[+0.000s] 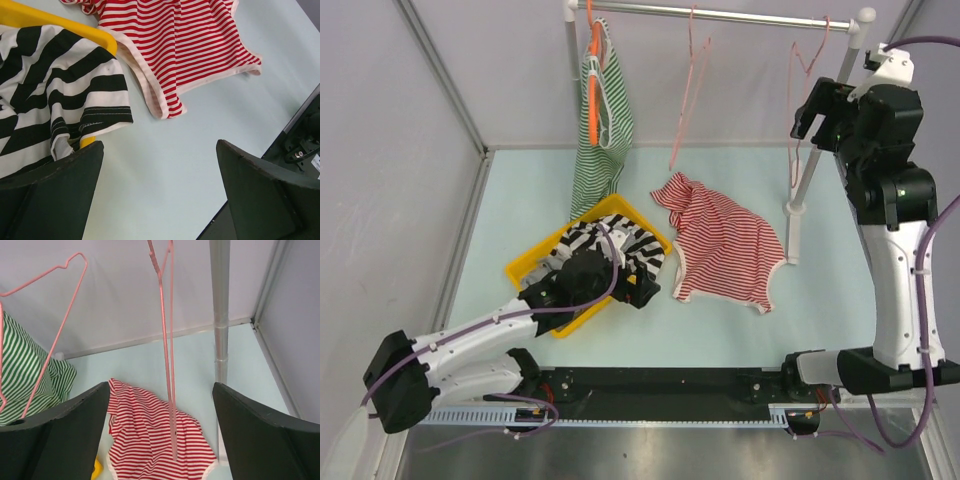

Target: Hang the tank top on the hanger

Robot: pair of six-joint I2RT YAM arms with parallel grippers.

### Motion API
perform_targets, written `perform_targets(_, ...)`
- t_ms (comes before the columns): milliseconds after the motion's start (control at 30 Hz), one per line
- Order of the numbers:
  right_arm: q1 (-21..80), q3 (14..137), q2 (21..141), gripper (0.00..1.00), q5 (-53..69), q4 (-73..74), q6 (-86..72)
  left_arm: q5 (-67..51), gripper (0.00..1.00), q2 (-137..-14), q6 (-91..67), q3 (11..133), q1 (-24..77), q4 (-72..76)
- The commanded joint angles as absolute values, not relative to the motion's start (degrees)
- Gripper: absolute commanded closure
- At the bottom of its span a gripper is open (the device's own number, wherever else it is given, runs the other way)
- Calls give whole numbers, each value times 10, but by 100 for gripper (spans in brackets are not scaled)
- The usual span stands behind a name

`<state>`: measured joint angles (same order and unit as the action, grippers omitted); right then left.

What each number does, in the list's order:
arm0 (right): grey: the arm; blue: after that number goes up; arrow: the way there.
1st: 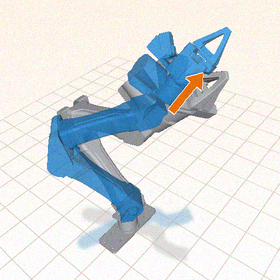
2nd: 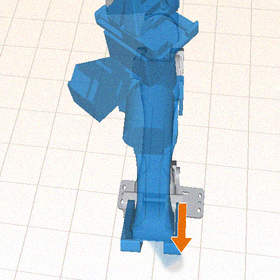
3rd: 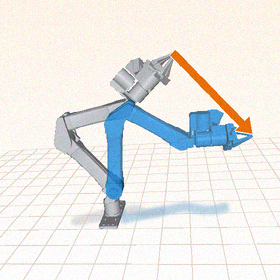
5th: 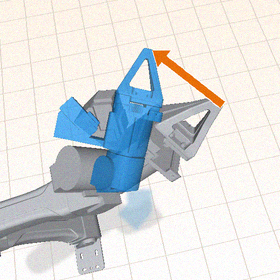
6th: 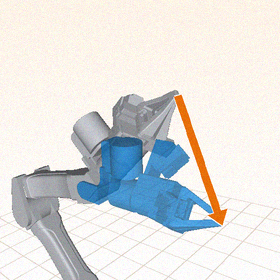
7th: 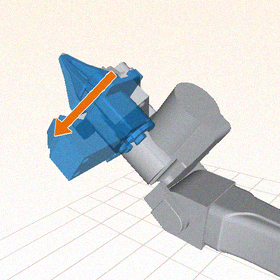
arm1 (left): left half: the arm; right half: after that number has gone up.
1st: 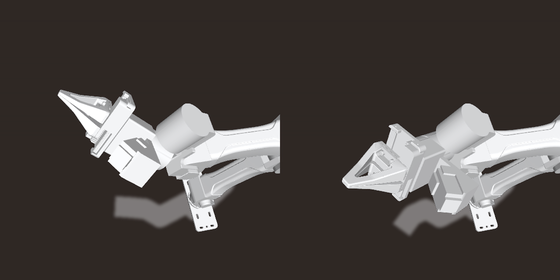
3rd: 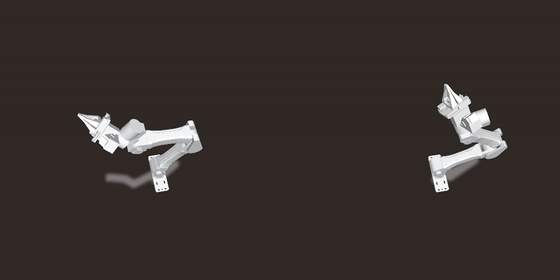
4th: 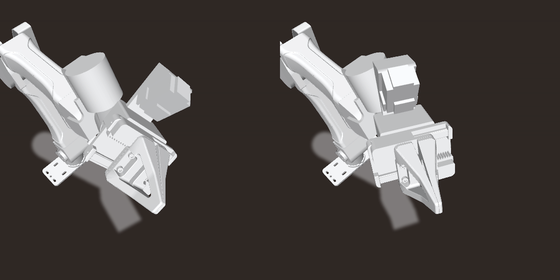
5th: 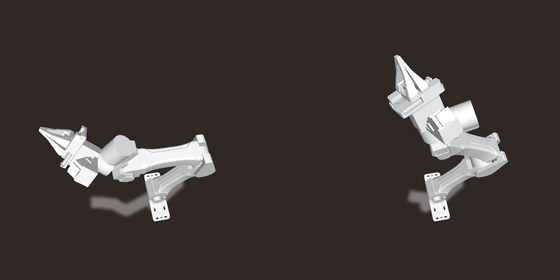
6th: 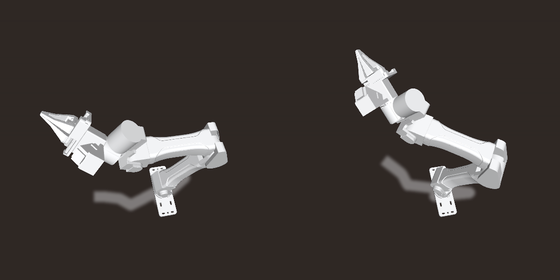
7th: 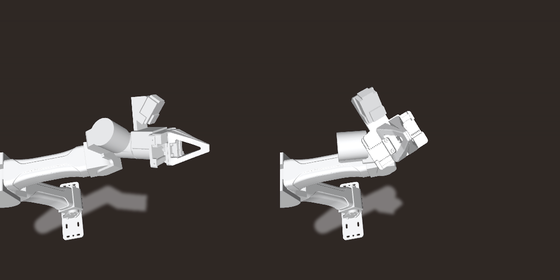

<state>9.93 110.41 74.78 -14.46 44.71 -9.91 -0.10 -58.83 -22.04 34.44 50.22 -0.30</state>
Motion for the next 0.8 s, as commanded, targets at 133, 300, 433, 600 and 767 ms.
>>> perform_targets(133, 21, 1097, 793, 12, 24, 416, -97, 22, 1, -555, -229, 331, 493, -17)
perform_targets(300, 5, 1086, 813, 16, 48, 404, -101, 16, 1, -556, -235, 330, 493, -14)
perform_targets(433, 5, 1085, 840, 24, 50, 406, -101, 18, 0, -555, -238, 329, 493, -13)
perform_targets(600, 7, 1083, 855, 35, 40, 405, -102, 19, 1, -556, -243, 324, 493, -11)
perform_targets(767, 8, 1095, 867, 77, 31, 410, -98, 17, 0, -561, -245, 324, 493, -11)
